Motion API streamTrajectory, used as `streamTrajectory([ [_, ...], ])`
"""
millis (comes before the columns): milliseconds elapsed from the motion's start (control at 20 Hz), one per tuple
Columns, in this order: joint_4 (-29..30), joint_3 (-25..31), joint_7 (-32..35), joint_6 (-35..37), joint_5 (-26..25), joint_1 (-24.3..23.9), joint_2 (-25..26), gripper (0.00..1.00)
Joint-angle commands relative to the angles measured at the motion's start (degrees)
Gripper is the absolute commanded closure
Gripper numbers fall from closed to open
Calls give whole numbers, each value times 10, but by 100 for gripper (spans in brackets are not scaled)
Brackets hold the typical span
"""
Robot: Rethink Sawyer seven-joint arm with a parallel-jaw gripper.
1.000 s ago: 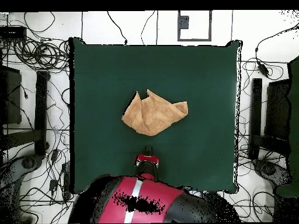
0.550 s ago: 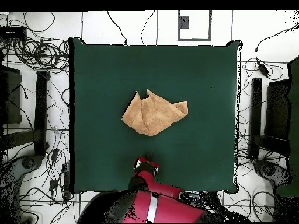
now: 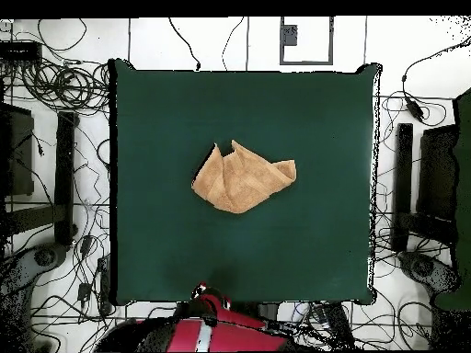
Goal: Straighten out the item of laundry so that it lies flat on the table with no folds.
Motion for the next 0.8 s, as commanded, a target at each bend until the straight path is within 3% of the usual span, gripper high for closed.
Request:
streamTrajectory([
  [50, 52, 79, 229, 127, 136, 64, -50, 100],
  [100, 52, 84, 225, 139, 137, 60, -51, 100],
  [250, 43, 139, 196, 151, 95, -22, -2, 100],
  [350, 32, 147, 184, 144, 78, -36, 18, 100],
  [650, -8, 109, 157, 36, 21, 0, 57, 100],
  [800, -12, 119, 138, 54, -1, -20, 85, 100],
])
